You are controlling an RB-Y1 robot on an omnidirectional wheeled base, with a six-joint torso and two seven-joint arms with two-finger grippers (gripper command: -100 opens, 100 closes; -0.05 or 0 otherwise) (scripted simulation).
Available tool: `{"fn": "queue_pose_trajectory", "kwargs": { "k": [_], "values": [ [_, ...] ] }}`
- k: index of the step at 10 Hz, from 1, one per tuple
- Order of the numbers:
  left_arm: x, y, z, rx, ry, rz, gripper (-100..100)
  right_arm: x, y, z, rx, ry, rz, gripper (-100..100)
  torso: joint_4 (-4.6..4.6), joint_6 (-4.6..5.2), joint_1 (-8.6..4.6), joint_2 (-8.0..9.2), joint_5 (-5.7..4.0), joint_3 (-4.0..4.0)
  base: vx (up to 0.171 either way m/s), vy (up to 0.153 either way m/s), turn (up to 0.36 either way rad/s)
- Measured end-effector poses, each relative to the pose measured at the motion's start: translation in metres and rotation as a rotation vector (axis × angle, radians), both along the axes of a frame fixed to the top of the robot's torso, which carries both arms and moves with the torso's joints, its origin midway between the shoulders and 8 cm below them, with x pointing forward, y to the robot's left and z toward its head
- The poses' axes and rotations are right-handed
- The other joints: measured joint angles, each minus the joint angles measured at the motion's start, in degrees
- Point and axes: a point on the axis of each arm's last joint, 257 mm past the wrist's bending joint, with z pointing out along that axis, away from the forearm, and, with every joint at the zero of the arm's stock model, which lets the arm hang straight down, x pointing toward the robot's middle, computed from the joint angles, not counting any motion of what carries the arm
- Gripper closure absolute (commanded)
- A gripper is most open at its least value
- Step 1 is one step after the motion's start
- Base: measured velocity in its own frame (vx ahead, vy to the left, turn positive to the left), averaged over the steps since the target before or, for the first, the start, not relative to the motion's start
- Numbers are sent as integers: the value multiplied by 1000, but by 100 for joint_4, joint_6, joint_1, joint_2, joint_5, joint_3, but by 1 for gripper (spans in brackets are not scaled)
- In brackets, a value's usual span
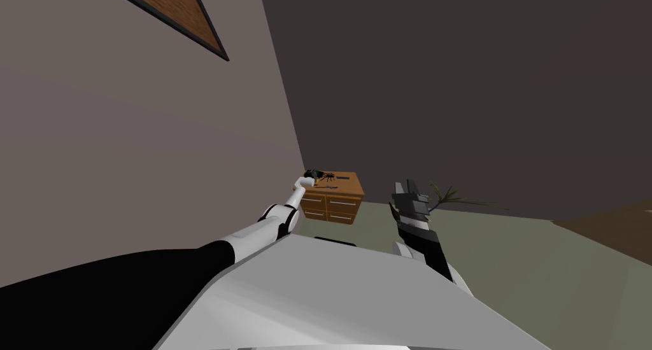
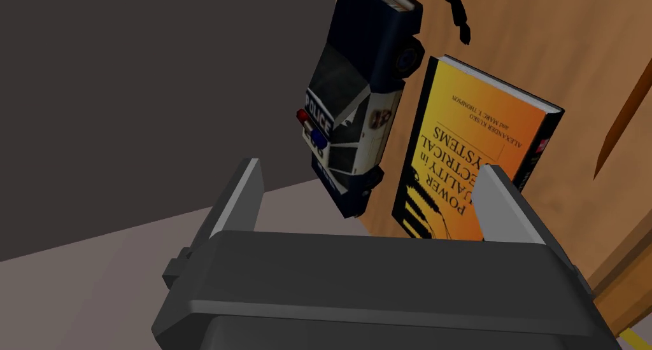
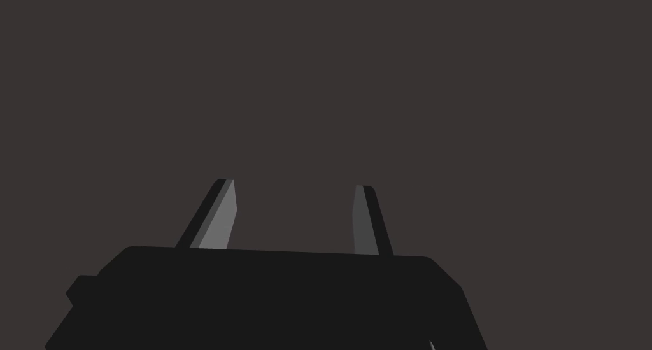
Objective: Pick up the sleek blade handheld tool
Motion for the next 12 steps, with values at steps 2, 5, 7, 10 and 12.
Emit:
{"fn": "queue_pose_trajectory", "kwargs": {
  "k": [2, 5, 7, 10, 12],
  "values": [
    [0, -7, -7, -9, 37, -2, -100, 0, 0, 0, 0, 0, 0, 0, 1, 2, -2, 0, -1, 1, 15, 9, -18],
    [-3, -17, -23, -23, 103, -2, -100, 0, 0, 0, 0, 0, 0, 0, 0, 2, -3, -3, -1, -1, 19, 6, -11],
    [-8, -26, -38, -35, 164, -3, -100, 0, 0, 0, 0, 0, 0, 0, 0, 2, -3, -5, -1, -3, 29, 9, -17],
    [-20, -38, -59, -50, 255, 1, -100, 0, 0, 0, 0, 0, 0, 0, -2, -1, 0, -8, 0, -5, 36, 11, -19],
    [-29, -49, -71, -56, 312, 0, -100, 0, 0, 0, 0, 0, 0, 0, -2, 0, -3, -7, -1, -4, 38, 8, -16]
  ]
}}
